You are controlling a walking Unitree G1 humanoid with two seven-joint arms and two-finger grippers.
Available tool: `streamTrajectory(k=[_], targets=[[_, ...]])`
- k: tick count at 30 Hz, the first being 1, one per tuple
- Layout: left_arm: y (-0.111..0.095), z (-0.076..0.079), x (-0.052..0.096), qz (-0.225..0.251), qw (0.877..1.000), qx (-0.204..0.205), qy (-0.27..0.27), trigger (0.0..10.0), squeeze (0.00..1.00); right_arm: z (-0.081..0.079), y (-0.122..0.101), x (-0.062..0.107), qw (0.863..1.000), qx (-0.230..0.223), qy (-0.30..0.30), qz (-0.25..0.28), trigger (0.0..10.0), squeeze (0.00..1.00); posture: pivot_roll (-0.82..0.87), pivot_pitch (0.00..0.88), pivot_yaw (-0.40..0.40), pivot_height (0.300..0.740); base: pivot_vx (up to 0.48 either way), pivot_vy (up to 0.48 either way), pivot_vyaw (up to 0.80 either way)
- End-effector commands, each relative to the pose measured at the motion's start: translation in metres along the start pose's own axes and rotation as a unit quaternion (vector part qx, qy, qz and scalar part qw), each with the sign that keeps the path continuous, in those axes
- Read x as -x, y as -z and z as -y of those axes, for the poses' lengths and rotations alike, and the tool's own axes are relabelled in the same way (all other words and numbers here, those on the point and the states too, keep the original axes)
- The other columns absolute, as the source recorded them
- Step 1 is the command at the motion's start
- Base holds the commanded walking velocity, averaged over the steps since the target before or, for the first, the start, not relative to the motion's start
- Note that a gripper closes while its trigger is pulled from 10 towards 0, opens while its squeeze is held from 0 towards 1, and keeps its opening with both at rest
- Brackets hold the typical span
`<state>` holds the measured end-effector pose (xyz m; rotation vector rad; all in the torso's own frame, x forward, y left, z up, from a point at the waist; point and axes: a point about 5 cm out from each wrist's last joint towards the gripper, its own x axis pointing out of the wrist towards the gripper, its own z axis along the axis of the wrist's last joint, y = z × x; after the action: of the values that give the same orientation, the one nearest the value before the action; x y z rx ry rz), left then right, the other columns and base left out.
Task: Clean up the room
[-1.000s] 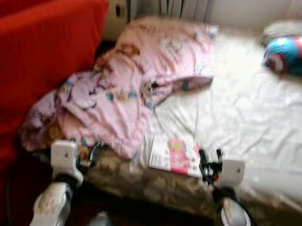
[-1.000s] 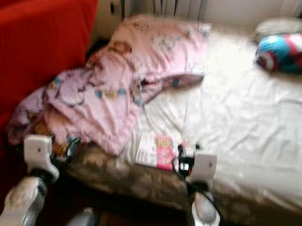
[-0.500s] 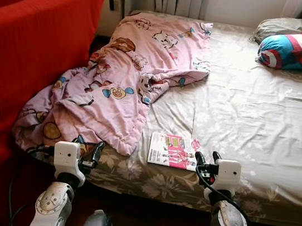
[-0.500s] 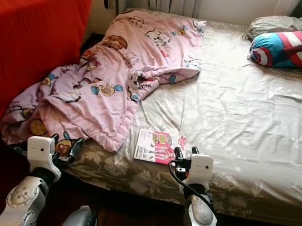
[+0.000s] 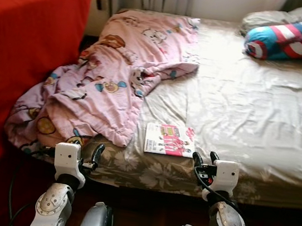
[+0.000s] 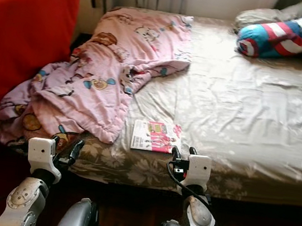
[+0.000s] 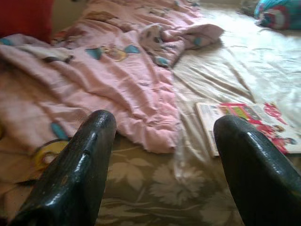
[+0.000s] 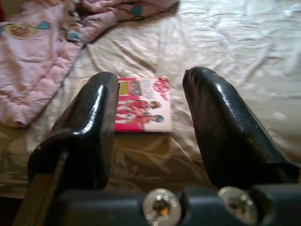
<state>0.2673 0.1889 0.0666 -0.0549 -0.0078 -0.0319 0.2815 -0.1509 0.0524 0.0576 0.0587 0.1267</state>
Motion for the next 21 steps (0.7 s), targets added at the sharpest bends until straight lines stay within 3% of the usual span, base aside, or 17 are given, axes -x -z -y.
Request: streamTrajectory(k=[1, 4, 16, 21], targets=[[0.0004, -0.0008, 0.002, -0.004, 1.0, 0.0, 0.0, 10.0, 0.0, -0.0012, 0.0005, 0.0003, 1.0, -0.003, -0.003, -0.001, 10.0, 0.0, -0.09, 0.136, 0.016, 0.616, 0.0, 0.0, 0.0], [0.0007, -0.0004, 0.0022, -0.005, 1.0, -0.001, 0.004, 10.0, 0.0, -0.0036, 0.0015, 0.0006, 1.0, -0.003, -0.01, -0.004, 10.0, 0.0, -0.09, 0.135, 0.017, 0.616, 0.0, 0.0, 0.0], [0.0003, -0.0004, 0.0023, -0.004, 1.0, -0.002, 0.008, 10.0, 0.0, -0.0084, 0.0032, 0.0006, 1.0, 0.002, -0.026, -0.006, 10.0, 0.0, -0.08, 0.132, 0.018, 0.616, 0.262, 0.0, 0.0], [0.0002, -0.0004, 0.0015, -0.004, 1.0, -0.002, 0.009, 10.0, 0.0, -0.011, 0.0031, 0.0, 0.999, 0.001, -0.034, -0.005, 10.0, 0.0, -0.08, 0.126, 0.019, 0.616, 0.276, 0.0, 0.6]])
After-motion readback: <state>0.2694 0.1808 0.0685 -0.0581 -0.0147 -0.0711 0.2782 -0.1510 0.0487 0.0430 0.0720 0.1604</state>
